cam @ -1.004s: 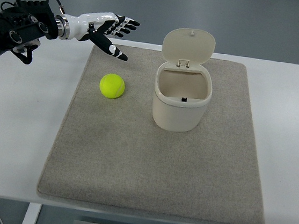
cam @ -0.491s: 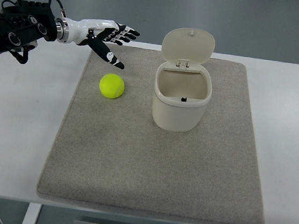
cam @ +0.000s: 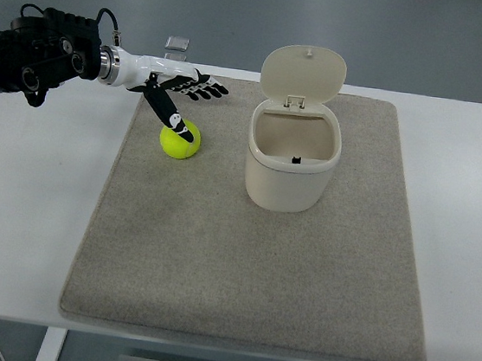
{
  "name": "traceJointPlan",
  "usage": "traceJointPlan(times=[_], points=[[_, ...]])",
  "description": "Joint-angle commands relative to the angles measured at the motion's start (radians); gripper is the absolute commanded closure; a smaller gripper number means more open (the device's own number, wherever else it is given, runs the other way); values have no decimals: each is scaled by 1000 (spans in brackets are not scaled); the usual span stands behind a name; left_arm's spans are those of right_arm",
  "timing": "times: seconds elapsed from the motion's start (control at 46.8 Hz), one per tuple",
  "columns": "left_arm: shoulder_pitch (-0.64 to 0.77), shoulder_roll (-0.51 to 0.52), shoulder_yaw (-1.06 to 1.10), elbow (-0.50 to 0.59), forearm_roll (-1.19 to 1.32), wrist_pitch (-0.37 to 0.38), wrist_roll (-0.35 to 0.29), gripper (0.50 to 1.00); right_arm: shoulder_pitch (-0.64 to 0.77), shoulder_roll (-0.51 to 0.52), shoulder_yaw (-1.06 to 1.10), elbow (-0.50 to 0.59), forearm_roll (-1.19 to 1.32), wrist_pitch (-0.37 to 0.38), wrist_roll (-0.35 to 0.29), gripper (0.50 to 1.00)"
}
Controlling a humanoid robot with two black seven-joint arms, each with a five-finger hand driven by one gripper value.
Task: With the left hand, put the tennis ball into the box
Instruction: 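Lower the left hand fingers down beside the tennis ball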
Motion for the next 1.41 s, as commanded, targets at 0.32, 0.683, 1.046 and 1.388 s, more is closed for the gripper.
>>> traceJointPlan(times=[0.32, 0.683, 1.046, 1.388], points=[[-40, 23, 3, -16, 183, 21, -2, 510, 0, 0, 0, 0, 0, 0, 0, 562], [-84, 40, 3, -106, 223, 31, 0, 510, 0, 0, 1, 0, 0, 0, 0, 562], [-75, 68, -5, -118, 202, 46, -4, 510, 0, 0, 1, 0, 0, 0, 0, 562], [-63, 120, -2, -131, 200, 41, -28, 510, 0, 0, 0, 0, 0, 0, 0, 562]])
